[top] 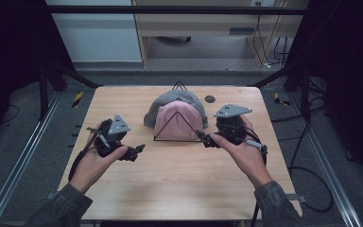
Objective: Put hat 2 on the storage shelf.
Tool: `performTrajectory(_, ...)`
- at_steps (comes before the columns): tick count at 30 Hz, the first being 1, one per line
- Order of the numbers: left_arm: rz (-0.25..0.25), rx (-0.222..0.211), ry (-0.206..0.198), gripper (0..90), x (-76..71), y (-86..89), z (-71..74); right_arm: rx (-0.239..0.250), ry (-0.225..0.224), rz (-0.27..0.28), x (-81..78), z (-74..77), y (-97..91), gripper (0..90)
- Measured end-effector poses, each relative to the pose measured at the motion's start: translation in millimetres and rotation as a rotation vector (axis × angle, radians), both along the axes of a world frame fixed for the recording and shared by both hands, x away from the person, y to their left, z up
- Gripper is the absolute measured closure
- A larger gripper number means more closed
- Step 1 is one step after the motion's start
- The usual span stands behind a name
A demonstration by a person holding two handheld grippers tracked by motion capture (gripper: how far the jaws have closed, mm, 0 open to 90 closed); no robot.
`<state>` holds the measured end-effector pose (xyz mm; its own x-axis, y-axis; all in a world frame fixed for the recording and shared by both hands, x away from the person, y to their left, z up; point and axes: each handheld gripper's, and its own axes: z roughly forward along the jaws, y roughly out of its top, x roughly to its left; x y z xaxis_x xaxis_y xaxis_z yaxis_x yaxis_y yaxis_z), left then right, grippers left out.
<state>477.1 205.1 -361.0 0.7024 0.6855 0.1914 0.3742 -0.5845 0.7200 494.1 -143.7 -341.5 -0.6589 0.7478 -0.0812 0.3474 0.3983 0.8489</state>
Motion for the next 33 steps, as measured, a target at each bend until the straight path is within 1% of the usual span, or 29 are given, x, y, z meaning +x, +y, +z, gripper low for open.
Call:
performTrajectory(1, 0.005, -0.001, 0.003, 4.9, -0.6, 1.7, -7.5, -0.007, 0.002, 0.001, -3.0, -5.7, -0.6, 10.9)
performTrajectory(3, 0.010, 0.017, 0.023, 4.9, -1.4, 5.0, -20.0, -0.028, -0.006, -0.012, -10.1, -19.1, -2.2, 15.0)
performTrajectory(4, 0.003, 0.037, 0.040, 4.9, -1.7, 7.0, -32.7, -0.041, -0.001, -0.018, -14.1, -31.8, -4.0, 15.9)
performTrajectory(5, 0.006, 0.044, 0.050, 4.9, -2.1, 6.7, -41.2, -0.045, 0.012, -0.016, -15.4, -40.1, -5.2, 15.9)
performTrajectory(6, -0.001, 0.066, 0.064, 4.8, -2.5, 7.5, -48.7, -0.052, 0.030, -0.017, -16.5, -48.7, -6.1, 15.9)
performTrajectory(7, 0.000, 0.074, 0.075, 4.9, -3.3, 8.0, -56.0, -0.058, 0.049, -0.015, -16.8, -57.6, -7.2, 15.9)
performTrajectory(8, 0.000, 0.074, 0.075, 4.9, -3.3, 8.0, -56.0, -0.058, 0.049, -0.015, -16.8, -57.6, -7.2, 15.9)
performTrajectory(9, -0.003, 0.083, 0.084, 4.9, -4.1, 9.3, -64.6, -0.066, 0.067, -0.018, -16.8, -66.3, -8.4, 15.9)
performTrajectory(10, 0.002, 0.076, 0.102, 5.0, -4.0, 12.1, -75.1, -0.068, 0.100, -0.026, -16.6, -82.1, -11.1, 15.9)
performTrajectory(11, 0.002, 0.076, 0.102, 5.0, -4.0, 12.1, -75.1, -0.065, 0.116, -0.031, -16.2, -89.2, -12.7, 15.9)
performTrajectory(12, 0.007, 0.077, 0.125, 5.1, -2.5, 16.4, -85.0, -0.065, 0.134, -0.037, -15.3, -96.1, -14.3, 15.8)
performTrajectory(15, 0.026, 0.069, 0.146, 5.0, 0.4, 23.7, -97.4, -0.049, 0.180, -0.064, -12.9, -112.4, -19.3, 15.5)
performTrajectory(16, 0.026, 0.069, 0.146, 5.0, 0.4, 23.7, -97.4, -0.041, 0.195, -0.073, -11.8, -116.9, -21.0, 15.0)
performTrajectory(17, 0.034, 0.059, 0.152, 5.0, 1.1, 26.3, -101.2, -0.041, 0.195, -0.073, -11.8, -116.9, -21.0, 15.0)
performTrajectory(18, 0.044, 0.055, 0.157, 5.0, 1.6, 29.0, -104.4, -0.032, 0.226, -0.086, -10.0, -126.3, -23.6, 14.0)
performTrajectory(19, 0.050, 0.052, 0.164, 5.0, 2.3, 31.4, -107.9, -0.032, 0.226, -0.086, -10.0, -126.3, -23.6, 14.0)
performTrajectory(20, 0.065, 0.062, 0.184, 4.9, 5.1, 36.4, -113.8, -0.041, 0.257, -0.096, -8.4, -134.9, -25.2, 12.4)
performTrajectory(21, 0.074, 0.058, 0.195, 4.8, 6.8, 39.0, -116.7, -0.043, 0.278, -0.096, -7.8, -138.1, -25.5, 11.1)
performTrajectory(22, 0.089, 0.052, 0.206, 4.6, 8.4, 41.5, -119.2, -0.048, 0.289, -0.096, -7.3, -140.6, -25.5, 10.4)
performTrajectory(23, 0.089, 0.052, 0.206, 4.2, 8.4, 41.5, -119.2, -0.048, 0.289, -0.096, -7.3, -140.6, -25.5, 10.4)
performTrajectory(24, 0.117, 0.043, 0.225, 4.1, 11.1, 45.2, -124.3, -0.056, 0.300, -0.099, -6.8, -144.2, -26.0, 10.1)
performTrajectory(26, 0.127, 0.045, 0.241, 4.0, 12.3, 47.3, -129.1, -0.059, 0.311, -0.101, -6.7, -147.9, -25.5, 9.6)
performTrajectory(27, 0.127, 0.045, 0.241, 4.1, 12.3, 47.3, -129.1, -0.059, 0.311, -0.101, -6.7, -147.9, -25.5, 9.6)
performTrajectory(28, 0.127, 0.035, 0.257, 2.9, 12.5, 48.8, -132.2, -0.067, 0.323, -0.098, -6.6, -150.9, -24.7, 10.1)
performTrajectory(29, 0.127, 0.035, 0.257, 2.1, 12.5, 48.8, -132.2, -0.067, 0.323, -0.098, -6.6, -150.9, -24.7, 10.1)
performTrajectory(30, 0.127, 0.018, 0.262, 2.0, 12.5, 49.7, -133.5, -0.073, 0.334, -0.091, -7.0, -153.6, -22.9, 11.9)
performTrajectory(32, 0.129, 0.013, 0.266, 1.6, 12.4, 50.6, -133.7, -0.082, 0.333, -0.087, -7.1, -154.7, -22.4, 11.6)
performTrajectory(33, 0.128, 0.013, 0.266, 1.6, 12.7, 51.4, -134.2, -0.088, 0.341, -0.090, -7.7, -156.1, -21.4, 10.1)
